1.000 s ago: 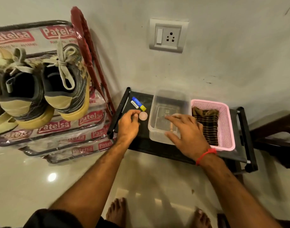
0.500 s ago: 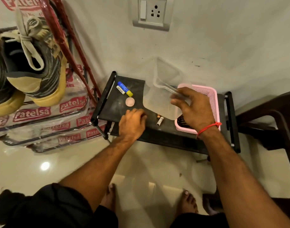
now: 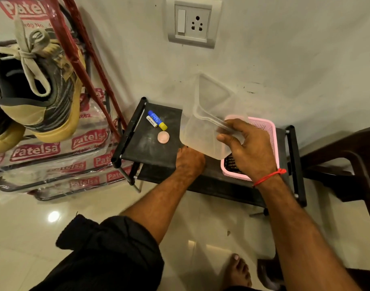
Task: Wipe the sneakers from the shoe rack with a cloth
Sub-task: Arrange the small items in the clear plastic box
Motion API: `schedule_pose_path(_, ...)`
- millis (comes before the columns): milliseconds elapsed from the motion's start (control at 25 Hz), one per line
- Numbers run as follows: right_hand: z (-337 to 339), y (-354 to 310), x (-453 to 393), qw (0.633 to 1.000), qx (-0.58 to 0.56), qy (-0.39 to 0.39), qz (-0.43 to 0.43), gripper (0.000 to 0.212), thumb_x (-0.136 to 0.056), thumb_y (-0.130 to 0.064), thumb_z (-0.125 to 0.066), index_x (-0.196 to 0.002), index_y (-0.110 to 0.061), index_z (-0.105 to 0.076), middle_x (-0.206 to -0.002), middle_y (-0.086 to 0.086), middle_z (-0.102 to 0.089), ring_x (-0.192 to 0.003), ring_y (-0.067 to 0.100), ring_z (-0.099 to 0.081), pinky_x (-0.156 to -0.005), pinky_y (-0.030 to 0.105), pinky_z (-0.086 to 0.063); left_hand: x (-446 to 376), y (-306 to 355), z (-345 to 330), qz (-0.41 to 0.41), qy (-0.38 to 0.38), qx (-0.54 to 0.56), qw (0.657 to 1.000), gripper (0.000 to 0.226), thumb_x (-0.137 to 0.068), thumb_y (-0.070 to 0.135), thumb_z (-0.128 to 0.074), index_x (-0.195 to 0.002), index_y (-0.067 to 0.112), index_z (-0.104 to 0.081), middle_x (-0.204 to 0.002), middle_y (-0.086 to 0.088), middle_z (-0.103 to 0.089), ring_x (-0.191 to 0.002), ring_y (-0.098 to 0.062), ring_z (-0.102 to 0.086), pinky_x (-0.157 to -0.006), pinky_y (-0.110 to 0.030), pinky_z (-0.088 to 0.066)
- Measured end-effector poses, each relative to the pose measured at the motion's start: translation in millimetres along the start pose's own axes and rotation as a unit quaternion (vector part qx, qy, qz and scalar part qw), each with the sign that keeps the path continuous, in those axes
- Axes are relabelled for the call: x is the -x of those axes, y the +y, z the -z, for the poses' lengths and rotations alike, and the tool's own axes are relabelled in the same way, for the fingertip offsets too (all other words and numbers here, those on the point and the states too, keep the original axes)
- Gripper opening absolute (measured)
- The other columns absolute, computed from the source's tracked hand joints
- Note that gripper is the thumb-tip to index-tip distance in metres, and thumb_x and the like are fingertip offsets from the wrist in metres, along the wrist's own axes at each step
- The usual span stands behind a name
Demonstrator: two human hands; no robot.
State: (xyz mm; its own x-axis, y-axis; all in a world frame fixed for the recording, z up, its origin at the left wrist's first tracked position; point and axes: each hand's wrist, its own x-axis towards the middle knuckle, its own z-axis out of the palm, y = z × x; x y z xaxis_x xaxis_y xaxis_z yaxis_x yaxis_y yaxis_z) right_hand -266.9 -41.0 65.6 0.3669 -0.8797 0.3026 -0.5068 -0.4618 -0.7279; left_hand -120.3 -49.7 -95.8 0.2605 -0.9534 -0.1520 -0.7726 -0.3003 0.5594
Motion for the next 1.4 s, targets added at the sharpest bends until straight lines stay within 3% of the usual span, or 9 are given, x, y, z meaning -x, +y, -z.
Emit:
schedule_pose_path(160,-8,0,0,0.999,0.039,-0.017,0.027,0.017,-0.09,-0.017,-0.072,-0.106,-0.013,-0.074,-0.102,-0.003,-0.075,-0.101,0.016,-0.066,-0.099,0.024,-0.044,3,-38,43,0.014,0.039,-0.06,0.997,0.035,-0.098,0.026,-0.056,-0.13,0.01,-0.057,-0.127,-0.015,-0.06,-0.117,-0.034,-0.059,-0.103,-0.046,-0.048)
schedule_pose_path(360,-23,-11,7,0.985,0.151,-0.084,0.002,0.021,-0.088,-0.019,-0.074,-0.11,-0.02,-0.074,-0.108,0.0,-0.075,-0.114,0.027,-0.063,-0.116,0.057,-0.023,15,-58,80,0.006,0.035,-0.134,0.99,0.015,-0.099,0.018,-0.055,-0.114,0.018,-0.057,-0.104,-0.008,-0.063,-0.098,-0.03,-0.061,-0.081,-0.037,-0.05)
schedule_pose_path(520,-29,-24,10,0.95,0.242,-0.189,-0.054,0.023,-0.095,-0.023,-0.066,-0.117,-0.028,-0.069,-0.116,-0.004,-0.071,-0.127,0.025,-0.053,-0.12,0.06,0.0,18,-66,95,0.131,0.066,0.129,0.981,0.009,-0.092,0.014,-0.071,-0.094,0.02,-0.065,-0.093,0.007,-0.061,-0.09,-0.015,-0.057,-0.073,-0.021,-0.044)
schedule_pose_path(720,-41,-24,3,0.893,0.283,-0.341,-0.081,0.053,-0.088,-0.059,-0.062,-0.136,-0.038,-0.053,-0.144,-0.003,-0.052,-0.146,0.025,-0.028,-0.114,0.066,0.014,27,-52,142,0.221,0.135,0.401,0.879,0.015,-0.086,0.012,-0.079,-0.097,0.014,-0.069,-0.097,-0.005,-0.074,-0.083,-0.014,-0.067,-0.061,-0.028,-0.059)
schedule_pose_path(840,-54,-30,-4,0.979,0.098,-0.174,-0.033,0.057,-0.089,-0.057,-0.061,-0.137,-0.026,-0.056,-0.126,0.001,-0.065,-0.128,0.022,-0.052,-0.117,0.053,-0.03,47,-31,172,0.181,0.114,0.526,0.823,0.014,-0.09,0.008,-0.074,-0.099,0.012,-0.064,-0.101,-0.012,-0.075,-0.081,-0.018,-0.074,-0.059,-0.029,-0.061)
schedule_pose_path(920,-64,-36,-6,0.989,-0.079,-0.096,-0.084,0.052,-0.09,-0.048,-0.065,-0.134,-0.022,-0.058,-0.101,0.002,-0.068,-0.098,0.018,-0.066,-0.09,0.035,-0.055,68,-10,178,0.161,0.071,0.587,0.79,0.014,-0.091,0.005,-0.071,-0.101,0.008,-0.062,-0.103,-0.013,-0.075,-0.089,-0.024,-0.076,-0.064,-0.034,-0.063)
schedule_pose_path(1200,-67,-18,-4,0.972,-0.177,-0.085,-0.128,0.027,-0.092,-0.023,-0.069,-0.119,-0.02,-0.069,-0.101,0.009,-0.064,-0.083,0.02,-0.07,-0.065,0.025,-0.059,90,24,156,0.134,-0.01,0.64,0.757,0.014,-0.096,0.0,-0.062,-0.11,0.004,-0.057,-0.103,-0.021,-0.074,-0.093,-0.03,-0.076,-0.076,-0.043,-0.064)
schedule_pose_path(1280,-62,-15,-7,0.959,-0.23,-0.073,-0.15,0.023,-0.091,-0.017,-0.071,-0.114,-0.016,-0.068,-0.097,0.008,-0.067,-0.08,0.019,-0.072,-0.068,0.029,-0.06,86,23,164,0.138,-0.023,0.622,0.77,0.018,-0.099,0.007,-0.061,-0.116,0.007,-0.057,-0.101,-0.017,-0.075,-0.088,-0.026,-0.077,-0.074,-0.04,-0.064)
schedule_pose_path(1400,-57,-10,-12,0.956,-0.217,-0.013,-0.197,0.019,-0.089,-0.019,-0.073,-0.104,-0.008,-0.067,-0.089,0.008,-0.071,-0.075,0.021,-0.072,-0.07,0.033,-0.061,77,13,168,0.08,0.054,0.421,0.902,0.027,-0.098,0.017,-0.065,-0.123,0.021,-0.055,-0.102,-0.002,-0.076,-0.083,-0.009,-0.075,-0.065,-0.023,-0.06)
